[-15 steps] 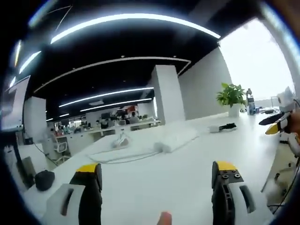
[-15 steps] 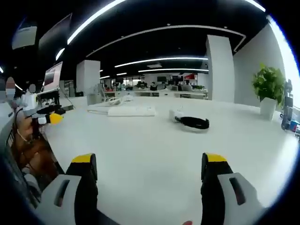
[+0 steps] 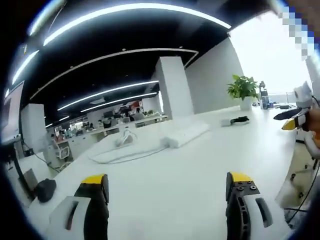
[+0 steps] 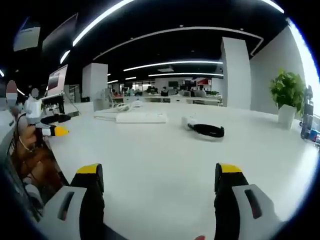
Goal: Straighten the power strip on the desk, plug the charger into it
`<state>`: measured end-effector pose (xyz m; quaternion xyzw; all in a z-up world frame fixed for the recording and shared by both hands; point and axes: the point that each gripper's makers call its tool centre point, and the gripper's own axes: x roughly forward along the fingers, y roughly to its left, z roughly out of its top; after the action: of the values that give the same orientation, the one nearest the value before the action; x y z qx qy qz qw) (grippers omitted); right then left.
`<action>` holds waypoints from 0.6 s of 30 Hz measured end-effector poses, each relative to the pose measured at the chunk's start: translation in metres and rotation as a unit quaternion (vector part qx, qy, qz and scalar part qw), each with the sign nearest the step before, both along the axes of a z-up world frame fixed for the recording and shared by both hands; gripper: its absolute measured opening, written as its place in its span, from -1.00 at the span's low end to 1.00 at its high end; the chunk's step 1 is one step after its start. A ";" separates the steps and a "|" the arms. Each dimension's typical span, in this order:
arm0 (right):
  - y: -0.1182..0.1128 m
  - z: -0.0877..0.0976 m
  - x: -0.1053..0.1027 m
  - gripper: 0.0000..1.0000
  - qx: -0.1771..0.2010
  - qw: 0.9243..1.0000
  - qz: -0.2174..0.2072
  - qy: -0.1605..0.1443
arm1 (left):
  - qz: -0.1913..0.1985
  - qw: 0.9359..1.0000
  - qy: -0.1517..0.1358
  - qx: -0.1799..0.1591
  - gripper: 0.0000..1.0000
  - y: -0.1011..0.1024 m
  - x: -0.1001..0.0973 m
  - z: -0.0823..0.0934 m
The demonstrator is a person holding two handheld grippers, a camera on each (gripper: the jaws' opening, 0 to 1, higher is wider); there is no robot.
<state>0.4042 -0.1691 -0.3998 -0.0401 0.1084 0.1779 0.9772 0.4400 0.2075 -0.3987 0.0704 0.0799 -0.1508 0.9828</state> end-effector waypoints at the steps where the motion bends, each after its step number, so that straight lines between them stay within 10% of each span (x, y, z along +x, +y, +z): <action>1: 0.001 0.000 0.001 0.83 -0.001 1.000 0.002 0.000 | -0.004 1.000 0.001 -0.004 0.99 -0.001 0.000 0.000; 18: 0.003 0.022 0.038 0.82 -0.031 0.998 0.039 -0.026 | -0.068 0.997 0.013 -0.039 0.99 -0.025 0.013 0.011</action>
<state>0.4418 -0.1658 -0.3777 -0.0794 0.0863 0.2118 0.9703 0.4530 0.1822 -0.3877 0.0356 0.0816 -0.2212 0.9712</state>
